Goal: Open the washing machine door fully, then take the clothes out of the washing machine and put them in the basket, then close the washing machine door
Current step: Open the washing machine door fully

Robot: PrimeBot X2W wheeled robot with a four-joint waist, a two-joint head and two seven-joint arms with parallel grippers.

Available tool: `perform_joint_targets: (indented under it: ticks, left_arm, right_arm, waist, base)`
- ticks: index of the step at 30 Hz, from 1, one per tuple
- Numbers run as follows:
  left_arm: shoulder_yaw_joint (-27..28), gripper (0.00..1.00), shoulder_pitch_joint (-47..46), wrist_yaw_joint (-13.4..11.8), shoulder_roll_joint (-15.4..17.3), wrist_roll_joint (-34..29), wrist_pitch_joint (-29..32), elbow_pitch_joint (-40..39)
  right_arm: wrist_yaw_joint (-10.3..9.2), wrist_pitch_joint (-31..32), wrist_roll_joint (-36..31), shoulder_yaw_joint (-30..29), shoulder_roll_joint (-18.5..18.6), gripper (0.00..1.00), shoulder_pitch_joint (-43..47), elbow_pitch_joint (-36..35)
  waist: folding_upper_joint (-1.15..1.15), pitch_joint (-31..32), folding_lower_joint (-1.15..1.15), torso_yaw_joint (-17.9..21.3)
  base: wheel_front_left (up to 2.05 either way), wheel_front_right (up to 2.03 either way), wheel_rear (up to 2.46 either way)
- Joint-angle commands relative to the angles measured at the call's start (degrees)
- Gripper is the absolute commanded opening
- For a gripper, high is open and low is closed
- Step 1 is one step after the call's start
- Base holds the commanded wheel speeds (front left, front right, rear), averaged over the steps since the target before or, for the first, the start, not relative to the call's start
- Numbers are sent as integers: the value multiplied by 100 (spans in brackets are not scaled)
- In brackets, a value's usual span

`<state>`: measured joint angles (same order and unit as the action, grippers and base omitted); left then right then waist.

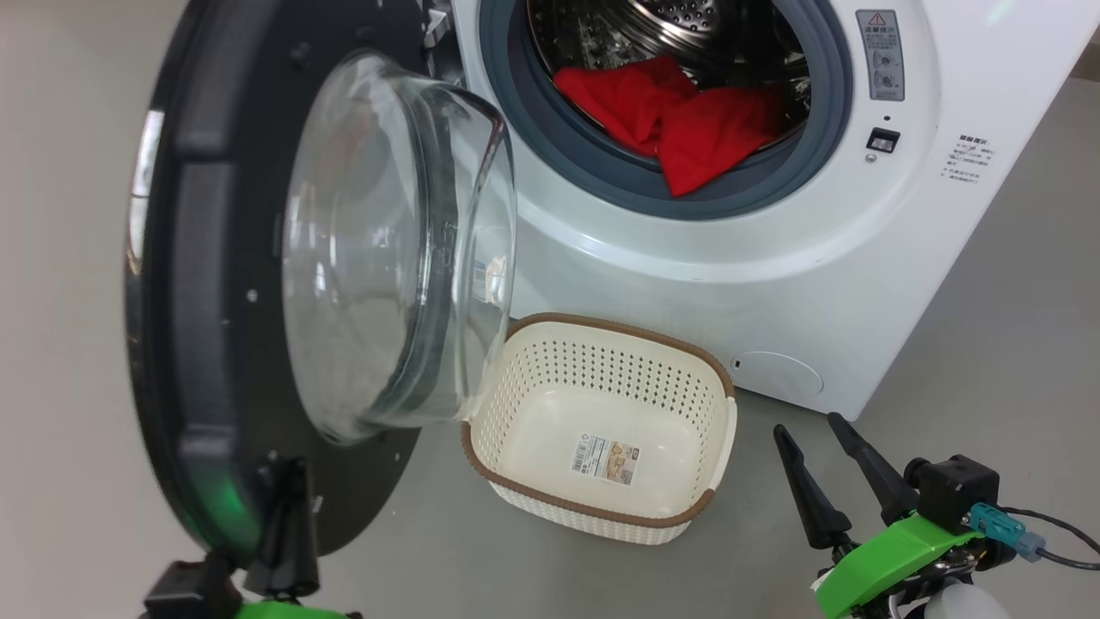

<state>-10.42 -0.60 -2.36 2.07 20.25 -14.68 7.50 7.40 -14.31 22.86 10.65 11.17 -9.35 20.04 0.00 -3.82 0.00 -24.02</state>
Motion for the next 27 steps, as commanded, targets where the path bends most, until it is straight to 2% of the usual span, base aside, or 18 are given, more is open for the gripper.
perform_joint_targets:
  ticks: [1,14,27]
  left_arm:
    - [378,0,-258,-94,161,-6,-32,-34]
    - [1438,0,-878,-226,527,-136,-32,591]
    - [2352,0,-1454,-124,840,-307,-32,1300]
  right_arm:
    - [9,-69,-40,138,39,100,-134,-137]
    - [9,-69,-23,148,123,100,-195,-149]
    - [9,-69,-38,159,154,100,-226,-160]
  waist:
    - [0,-36,0,7]
    - [0,-204,0,123]
    - [0,-313,0,174]
  base:
    - [0,0,0]
    - [0,0,0]
    - [0,0,0]
